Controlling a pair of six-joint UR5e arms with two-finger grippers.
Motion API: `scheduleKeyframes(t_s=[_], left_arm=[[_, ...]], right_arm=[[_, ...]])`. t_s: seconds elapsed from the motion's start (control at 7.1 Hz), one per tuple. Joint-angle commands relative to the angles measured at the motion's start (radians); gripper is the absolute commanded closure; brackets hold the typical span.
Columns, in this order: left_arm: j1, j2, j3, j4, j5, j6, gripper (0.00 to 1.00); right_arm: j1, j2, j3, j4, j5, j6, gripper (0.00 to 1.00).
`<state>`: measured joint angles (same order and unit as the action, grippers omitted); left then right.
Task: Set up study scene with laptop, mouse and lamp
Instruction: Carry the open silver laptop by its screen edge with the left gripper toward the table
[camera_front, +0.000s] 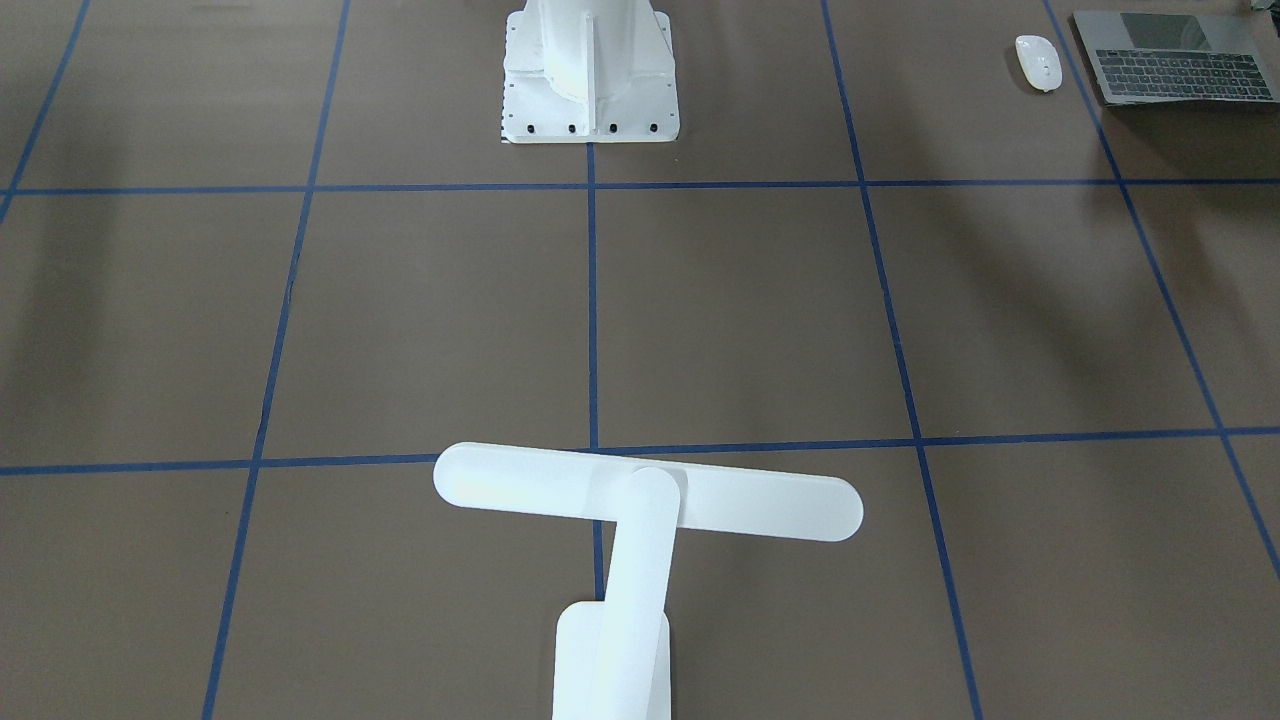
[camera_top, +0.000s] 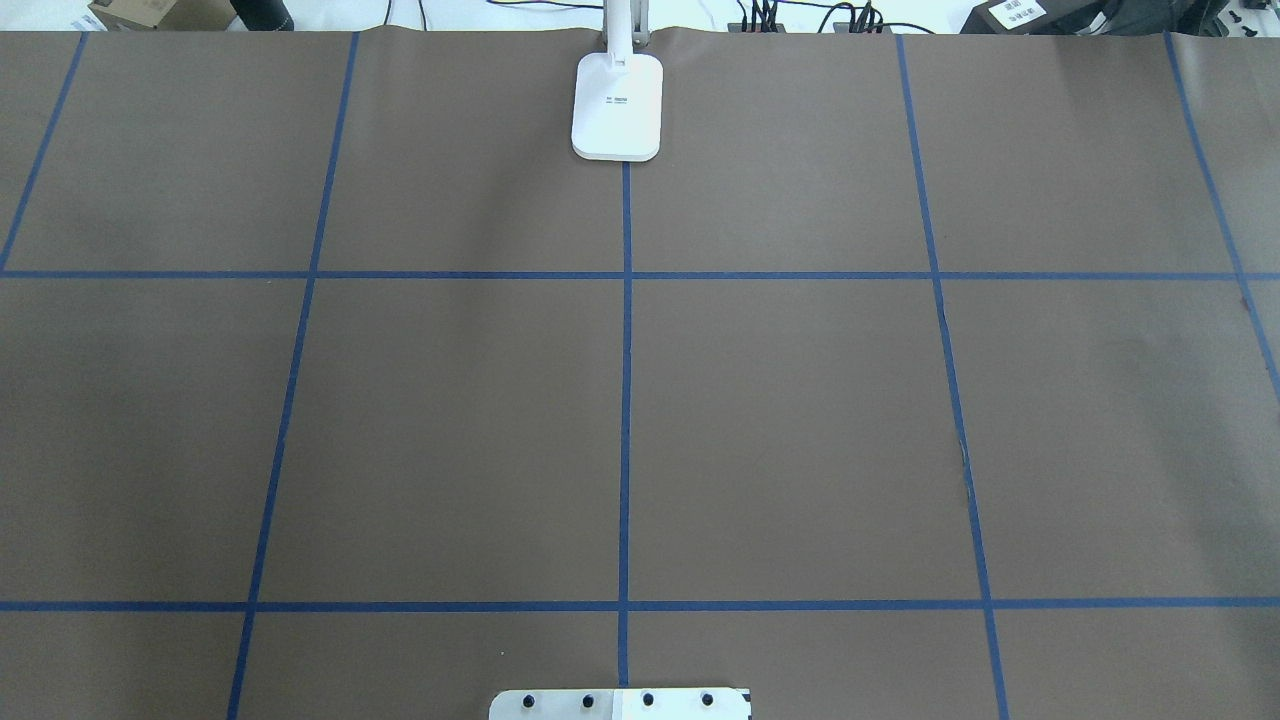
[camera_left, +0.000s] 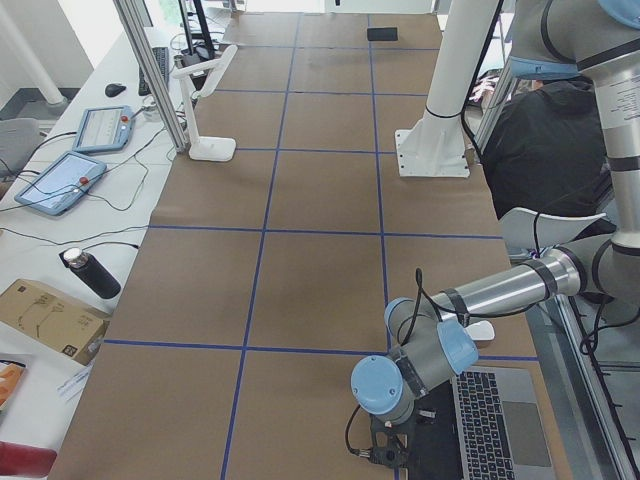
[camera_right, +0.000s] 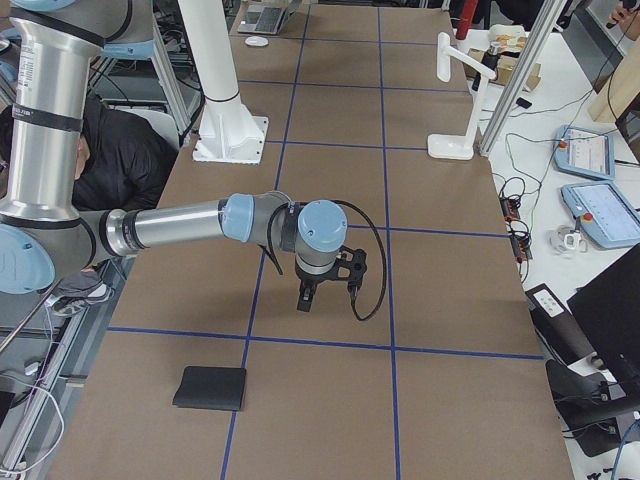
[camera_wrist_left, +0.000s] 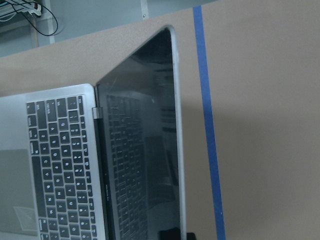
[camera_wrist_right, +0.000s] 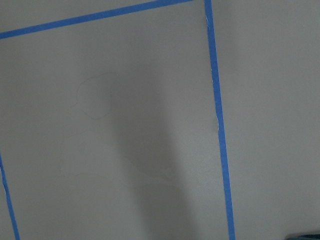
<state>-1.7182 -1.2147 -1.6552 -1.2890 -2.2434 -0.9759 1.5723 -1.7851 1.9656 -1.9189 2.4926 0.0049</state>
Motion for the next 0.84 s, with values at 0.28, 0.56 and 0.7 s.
scheduleKeyframes(t_s=[0.28, 0.56, 0.7], left_arm=[[-0.009, -0.048, -0.208, 0.169, 0.016, -0.003, 1.0], [-0.061, -0.17, -0.227, 0.253, 0.016, -0.014, 1.0], [-0.089, -0.263, -0.262, 0.358, 0.018, -0.014, 1.0]], right_arm=[[0.0, -0.014, 0.016, 0.0, 0.017, 0.003, 0.0], [0.0, -0.023, 0.016, 0.0, 0.018, 0.003, 0.0], [0.0, -0.028, 0.016, 0.0, 0.018, 0.003, 0.0]])
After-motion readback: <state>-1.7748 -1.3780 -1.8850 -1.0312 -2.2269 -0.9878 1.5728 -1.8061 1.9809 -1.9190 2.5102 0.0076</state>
